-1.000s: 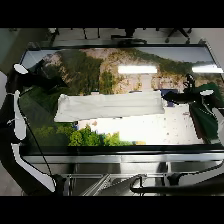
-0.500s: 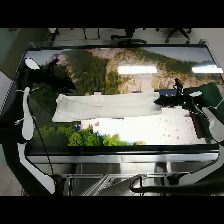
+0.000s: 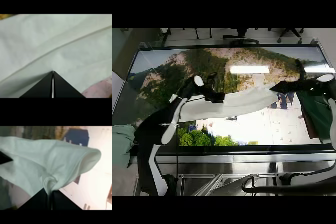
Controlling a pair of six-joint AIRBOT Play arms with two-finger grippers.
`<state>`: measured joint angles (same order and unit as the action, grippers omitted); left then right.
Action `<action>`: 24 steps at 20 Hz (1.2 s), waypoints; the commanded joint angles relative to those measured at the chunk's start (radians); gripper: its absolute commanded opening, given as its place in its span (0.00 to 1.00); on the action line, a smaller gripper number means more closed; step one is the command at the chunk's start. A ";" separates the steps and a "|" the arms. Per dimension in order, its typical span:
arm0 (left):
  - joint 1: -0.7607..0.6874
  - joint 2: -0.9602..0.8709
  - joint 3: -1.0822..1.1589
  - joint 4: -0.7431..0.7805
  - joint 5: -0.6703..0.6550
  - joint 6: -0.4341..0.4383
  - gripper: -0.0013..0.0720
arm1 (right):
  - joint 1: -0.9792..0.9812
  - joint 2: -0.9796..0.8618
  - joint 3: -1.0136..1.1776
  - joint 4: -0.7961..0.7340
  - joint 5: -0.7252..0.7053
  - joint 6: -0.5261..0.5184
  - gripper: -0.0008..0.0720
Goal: Fold the shirts.
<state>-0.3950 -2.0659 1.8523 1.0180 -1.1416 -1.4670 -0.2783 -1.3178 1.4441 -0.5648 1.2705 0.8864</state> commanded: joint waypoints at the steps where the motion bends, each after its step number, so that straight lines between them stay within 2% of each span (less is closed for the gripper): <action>1: -0.133 -0.136 0.134 0.001 0.069 -0.054 0.04 | -0.021 0.110 0.084 0.008 0.119 0.066 0.05; 4: -0.191 -0.212 0.254 -0.001 0.072 -0.082 0.04 | -0.055 0.177 0.122 0.007 0.145 0.087 0.05; 7: -0.190 -0.156 0.265 -0.041 0.056 -0.078 0.04 | -0.069 0.188 0.122 -0.002 0.164 0.099 0.05; 10: -0.112 -0.001 0.265 -0.101 -0.031 -0.040 0.04 | -0.066 0.173 0.122 0.023 0.158 0.109 0.05; 14: 0.097 0.291 0.265 -0.211 -0.121 0.011 0.04 | 0.031 0.158 0.122 0.143 0.108 0.109 0.05; 17: 0.266 0.471 0.265 -0.274 -0.120 0.011 0.04 | 0.261 0.135 0.118 0.131 -0.088 0.108 0.05; 20: 0.398 0.606 0.214 -0.340 -0.119 0.013 0.04 | 0.570 0.042 0.118 0.133 -0.370 0.070 0.05; 24: 0.475 0.742 0.029 -0.363 -0.116 0.102 0.04 | 0.967 -0.155 0.119 0.190 -0.967 -0.151 0.05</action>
<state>0.0135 -1.4231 1.9820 0.6926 -1.2537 -1.4197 0.4263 -1.3502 1.5623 -0.4118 0.7601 0.8867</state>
